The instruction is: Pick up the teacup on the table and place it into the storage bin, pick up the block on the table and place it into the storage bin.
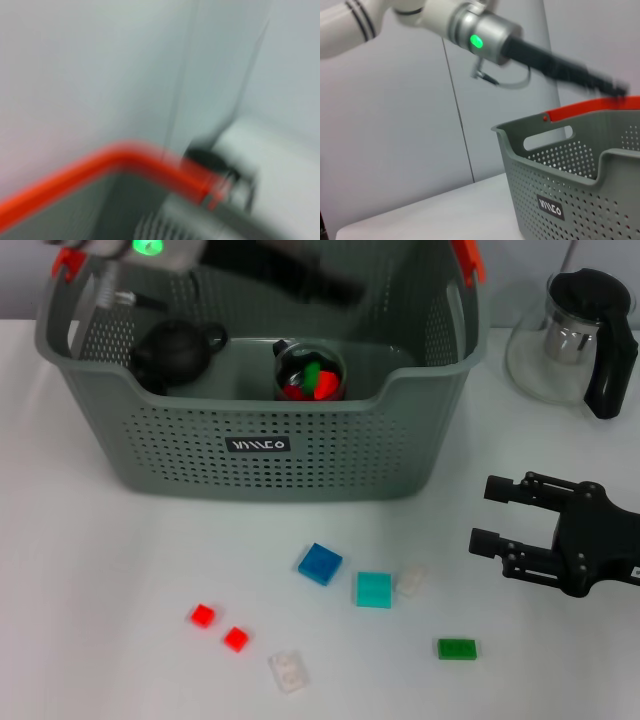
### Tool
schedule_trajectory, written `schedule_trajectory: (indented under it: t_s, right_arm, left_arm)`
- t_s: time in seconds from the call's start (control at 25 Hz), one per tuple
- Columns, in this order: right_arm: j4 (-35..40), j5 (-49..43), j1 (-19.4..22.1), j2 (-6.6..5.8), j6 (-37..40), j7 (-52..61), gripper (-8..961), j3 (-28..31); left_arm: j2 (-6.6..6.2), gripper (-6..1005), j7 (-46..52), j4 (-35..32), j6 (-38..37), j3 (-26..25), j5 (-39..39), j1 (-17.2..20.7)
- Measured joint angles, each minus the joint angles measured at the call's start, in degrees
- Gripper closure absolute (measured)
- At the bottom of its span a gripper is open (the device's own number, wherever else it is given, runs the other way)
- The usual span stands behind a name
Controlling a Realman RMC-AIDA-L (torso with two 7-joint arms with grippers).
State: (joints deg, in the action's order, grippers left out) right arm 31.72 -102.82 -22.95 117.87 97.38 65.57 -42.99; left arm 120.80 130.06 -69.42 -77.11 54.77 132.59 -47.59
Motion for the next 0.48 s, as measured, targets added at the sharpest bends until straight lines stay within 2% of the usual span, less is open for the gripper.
schedule_trajectory:
  t_s: [0.12, 0.24, 0.36, 0.48]
  right_arm:
    - [0.00, 0.10, 0.19, -0.01, 0.03, -0.01, 218, 0.01]
    - [0.00, 0.27, 0.24, 0.00, 0.14, -0.02, 219, 0.01]
    - [0.00, 0.21, 0.06, 0.05, -0.04, -0.01, 219, 0.01]
    - [0.00, 0.07, -0.13, 0.08, -0.07, 0.23, 219, 0.01]
  left_arm:
    - [0.53, 334, -9.41, -3.02, -4.98, -6.65, -19.78, 7.80]
    - [0.04, 281, -19.69, 3.17, -14.86, -13.95, -38.83, 13.53]
    - [-0.53, 286, -27.14, 13.84, -26.22, -21.73, -46.89, 14.91]
    - [-0.96, 291, -32.44, 20.42, -32.33, -25.72, -45.77, 16.00]
